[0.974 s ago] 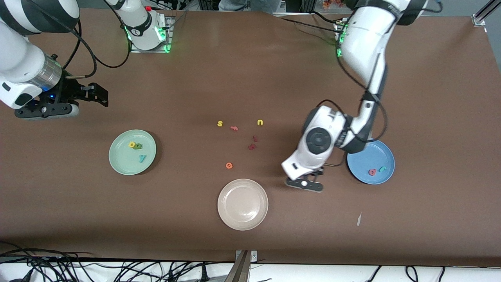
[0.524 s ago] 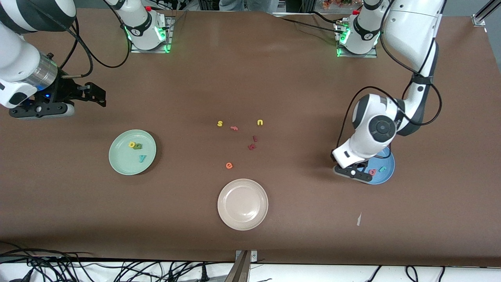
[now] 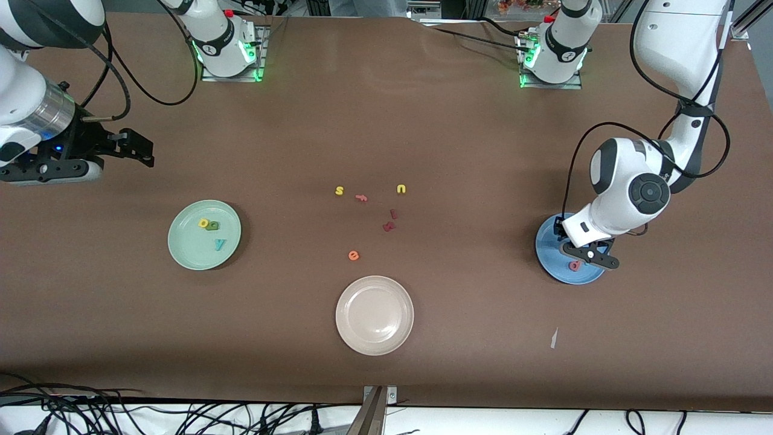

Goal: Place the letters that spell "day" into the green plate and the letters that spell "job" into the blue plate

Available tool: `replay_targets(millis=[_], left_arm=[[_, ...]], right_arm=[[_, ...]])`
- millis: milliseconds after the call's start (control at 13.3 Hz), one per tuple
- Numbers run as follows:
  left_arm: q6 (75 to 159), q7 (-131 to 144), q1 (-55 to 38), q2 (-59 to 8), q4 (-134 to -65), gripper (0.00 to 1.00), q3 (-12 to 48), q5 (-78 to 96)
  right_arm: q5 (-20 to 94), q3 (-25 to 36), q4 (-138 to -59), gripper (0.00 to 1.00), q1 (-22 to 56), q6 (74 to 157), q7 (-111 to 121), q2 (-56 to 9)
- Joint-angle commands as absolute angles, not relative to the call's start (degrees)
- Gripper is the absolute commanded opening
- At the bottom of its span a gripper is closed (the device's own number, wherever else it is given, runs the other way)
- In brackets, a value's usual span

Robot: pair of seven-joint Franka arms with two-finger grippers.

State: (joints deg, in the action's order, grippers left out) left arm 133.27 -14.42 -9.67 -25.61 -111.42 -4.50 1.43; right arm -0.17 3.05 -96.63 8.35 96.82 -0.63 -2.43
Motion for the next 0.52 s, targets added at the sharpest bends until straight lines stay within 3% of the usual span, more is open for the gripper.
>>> replay_targets(millis=[0,225,450], left_arm=[[118.72,-11.53,-9.41,-24.17,-101.83,1.0,-4.48,4.55],[105.42,-6.17,-8.79,-24.08,-90.12,1.0,-4.75,4.22],[100.47,-4.75,-9.05,-24.08,-83.68,1.0,-4.66,4.22]], right_arm=[[0.18,3.16,-94.66,1.0,8.35,95.63,0.35,-3.6],[-0.26,3.16,-94.66,1.0,8.26,95.62,1.66,-3.6],[-0.35,3.25,-94.66,1.0,8.35,95.71,1.67,-3.6]])
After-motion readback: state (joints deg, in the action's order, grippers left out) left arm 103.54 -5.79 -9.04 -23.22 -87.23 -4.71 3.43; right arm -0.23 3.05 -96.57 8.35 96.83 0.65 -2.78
